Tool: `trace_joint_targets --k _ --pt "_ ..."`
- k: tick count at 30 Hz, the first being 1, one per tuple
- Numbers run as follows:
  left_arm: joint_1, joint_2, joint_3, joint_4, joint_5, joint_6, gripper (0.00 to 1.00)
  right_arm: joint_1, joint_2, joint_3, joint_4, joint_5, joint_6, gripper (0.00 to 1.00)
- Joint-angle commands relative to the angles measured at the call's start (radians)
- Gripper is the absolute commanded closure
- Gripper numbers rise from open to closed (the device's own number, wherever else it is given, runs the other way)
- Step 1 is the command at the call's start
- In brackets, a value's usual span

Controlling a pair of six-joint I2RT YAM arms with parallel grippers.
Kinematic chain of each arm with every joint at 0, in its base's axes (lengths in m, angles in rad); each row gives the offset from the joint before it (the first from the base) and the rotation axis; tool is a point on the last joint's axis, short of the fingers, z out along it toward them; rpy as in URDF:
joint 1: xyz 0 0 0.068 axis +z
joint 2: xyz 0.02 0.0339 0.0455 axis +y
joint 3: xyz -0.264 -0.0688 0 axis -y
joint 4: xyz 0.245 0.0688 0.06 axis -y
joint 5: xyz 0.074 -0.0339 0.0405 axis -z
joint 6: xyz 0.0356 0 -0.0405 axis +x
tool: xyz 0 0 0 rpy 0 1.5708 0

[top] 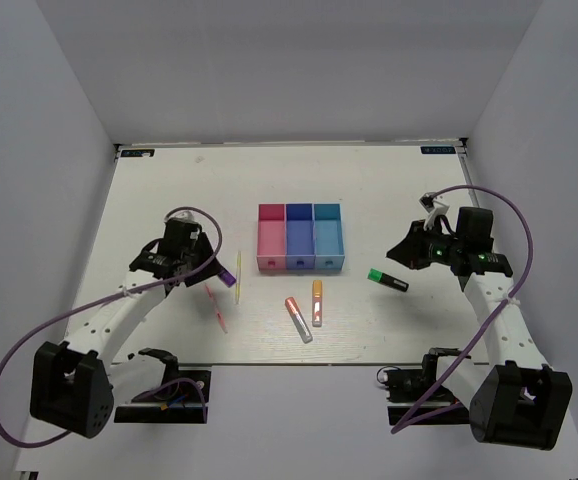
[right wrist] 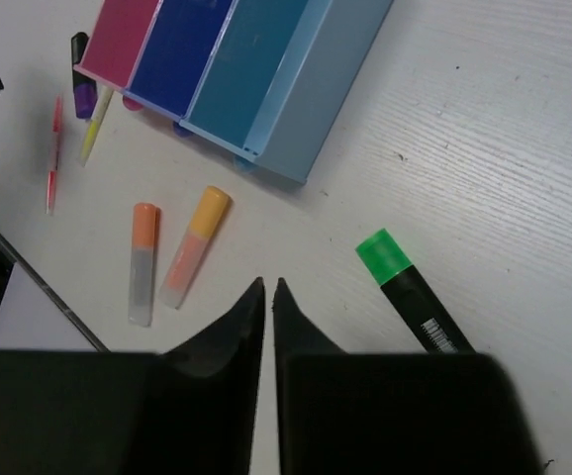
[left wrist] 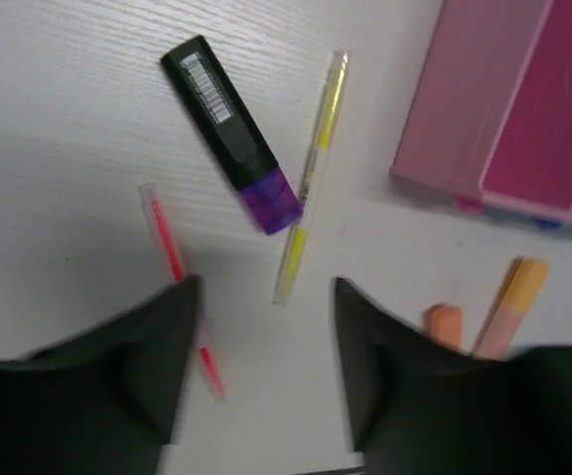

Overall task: Sort the stationery into containers
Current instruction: Pick up the stationery from the center of the board.

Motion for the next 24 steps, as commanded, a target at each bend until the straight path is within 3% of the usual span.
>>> trace_joint_targets --k 1,3,4,5,6,7,8,11,24 --pt "0.038 0.068 0.061 -0.03 -0.007 -0.157 0.47 0.004 0.007 0.033 -0.023 0.005 -0.03 1.0" --pt "0.061 0.126 0.071 -0.035 -0.005 -0.25 0.64 0.006 0.018 0.041 -0.033 0.019 -0.034 1.0" --pt "0.065 0.137 0.073 -0.032 -0.005 -0.269 0.67 0.004 0.021 0.059 -0.046 0.029 -0.034 0.35" --pt "0.068 0.153 0.074 -0.027 0.001 -0.284 0.67 0.006 0.021 0.062 -0.062 0.029 -0.039 0.1" --pt "0.079 0.201 0.085 -0.034 0.008 -0.313 0.65 0.004 0.015 0.061 -0.067 0.033 -0.049 0.1" --pt "0.082 0.22 0.1 -0.038 0.01 -0.333 0.5 0.004 0.003 0.053 -0.064 0.036 -0.049 0.1" --pt "0.085 0.258 0.111 -0.044 0.011 -0.34 0.43 0.003 -0.01 0.05 -0.056 0.038 -0.048 0.1" --pt "0.094 0.352 0.166 -0.072 0.016 -0.363 0.35 0.006 -0.02 0.041 -0.053 0.029 -0.049 0.13" --pt "0.088 0.617 0.347 -0.115 -0.033 -0.341 0.32 0.004 -0.054 0.053 -0.084 0.012 -0.062 0.13"
